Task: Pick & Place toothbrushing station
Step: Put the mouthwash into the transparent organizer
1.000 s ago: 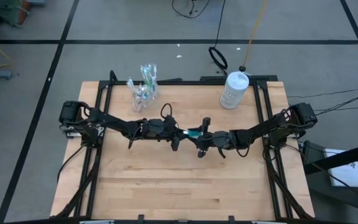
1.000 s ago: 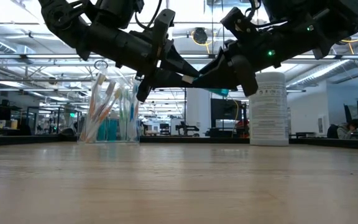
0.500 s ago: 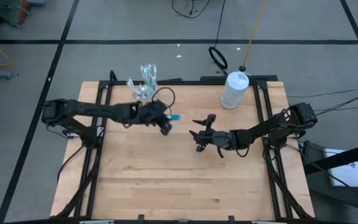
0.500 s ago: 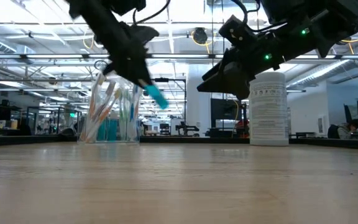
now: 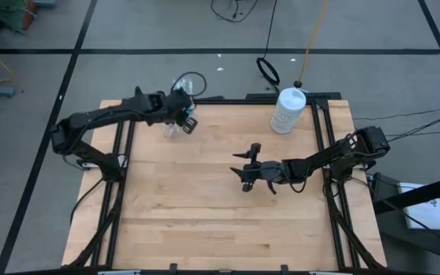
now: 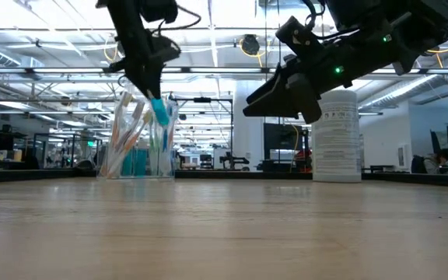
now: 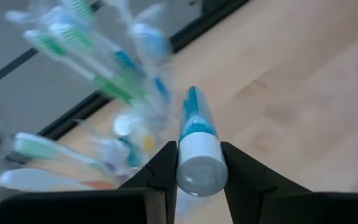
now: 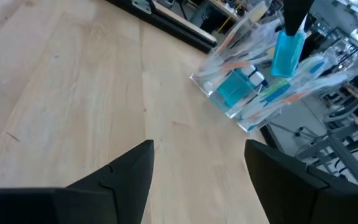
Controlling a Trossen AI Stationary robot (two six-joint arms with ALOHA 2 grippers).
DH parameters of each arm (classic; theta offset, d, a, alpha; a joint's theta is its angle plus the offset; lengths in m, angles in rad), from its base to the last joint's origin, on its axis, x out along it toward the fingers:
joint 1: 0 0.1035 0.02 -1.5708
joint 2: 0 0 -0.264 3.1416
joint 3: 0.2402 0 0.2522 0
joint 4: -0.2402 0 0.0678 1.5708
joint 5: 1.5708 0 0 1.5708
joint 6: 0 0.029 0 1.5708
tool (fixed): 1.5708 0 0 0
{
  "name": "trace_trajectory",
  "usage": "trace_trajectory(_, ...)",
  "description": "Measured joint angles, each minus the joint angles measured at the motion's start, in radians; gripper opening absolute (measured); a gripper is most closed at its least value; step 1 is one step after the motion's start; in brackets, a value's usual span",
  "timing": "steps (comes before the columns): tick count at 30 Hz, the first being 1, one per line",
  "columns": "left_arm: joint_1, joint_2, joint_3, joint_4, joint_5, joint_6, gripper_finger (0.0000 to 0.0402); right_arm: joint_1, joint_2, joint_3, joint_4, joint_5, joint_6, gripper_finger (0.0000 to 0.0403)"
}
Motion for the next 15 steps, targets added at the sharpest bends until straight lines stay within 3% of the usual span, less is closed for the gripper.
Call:
trace_trajectory(7, 0.111, 0.051, -0.002, -0.003, 0.062, 0.039, 0.0093, -0.007, 0.000, 0.000, -0.011, 0.000, 0.042, 0.0244)
trace_trajectory(15, 0.136, 0.097, -0.002, -0.092, 0.045, 0.079, 0.0093, -0.014, 0.000, 0.000, -0.011, -0.001, 0.046, 0.0243)
